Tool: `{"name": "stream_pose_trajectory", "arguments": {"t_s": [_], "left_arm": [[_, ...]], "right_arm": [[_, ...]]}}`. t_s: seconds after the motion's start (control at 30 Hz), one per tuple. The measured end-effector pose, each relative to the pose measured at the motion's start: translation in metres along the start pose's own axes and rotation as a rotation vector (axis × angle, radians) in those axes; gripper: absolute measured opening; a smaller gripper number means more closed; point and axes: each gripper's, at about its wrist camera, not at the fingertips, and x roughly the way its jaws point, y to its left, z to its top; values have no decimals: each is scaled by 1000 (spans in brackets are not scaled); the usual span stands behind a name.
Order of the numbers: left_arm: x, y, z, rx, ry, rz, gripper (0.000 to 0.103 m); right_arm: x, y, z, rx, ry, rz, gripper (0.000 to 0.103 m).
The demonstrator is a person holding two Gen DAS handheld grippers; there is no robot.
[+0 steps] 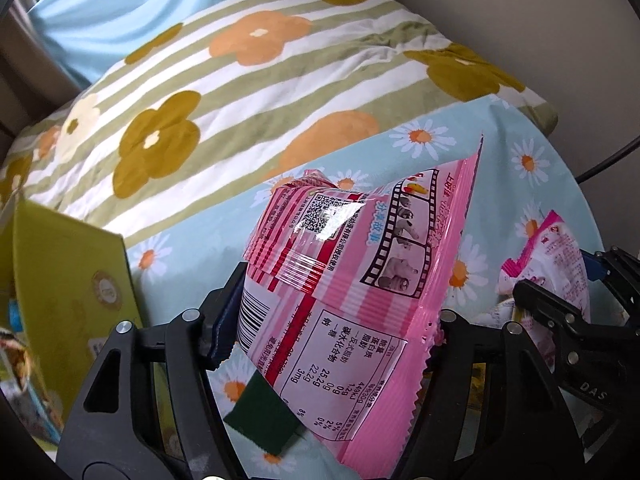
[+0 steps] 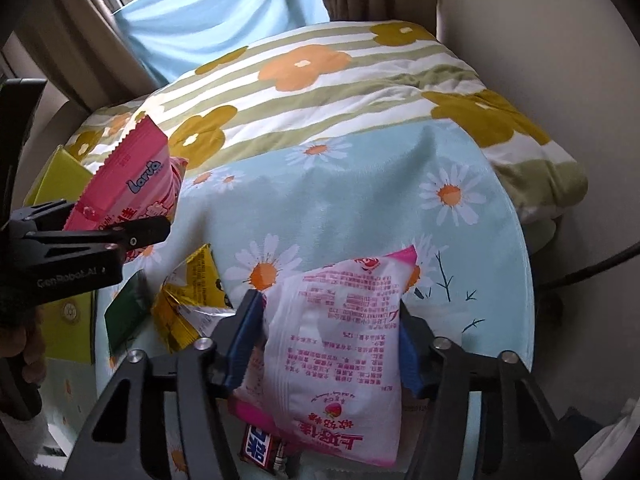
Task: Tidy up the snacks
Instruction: 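Grasp the pink QR-code bag with the left tool while the right grasps the pink-lettered white bag, then carry both pink bags over the yellow box and open both tools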
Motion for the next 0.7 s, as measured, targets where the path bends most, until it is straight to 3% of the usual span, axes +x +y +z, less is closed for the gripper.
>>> {"name": "stream_pose_trajectory", "arguments": {"t_s": [0.47, 0.7], "left_arm": [[-74, 1, -23, -88, -113, 15, 64], [-137, 31, -38, -182, -204, 42, 64]], "right_arm": [[-58, -4, 7, -55, -122, 24, 48], [-93, 32, 26, -149, -195, 87, 48]]}}
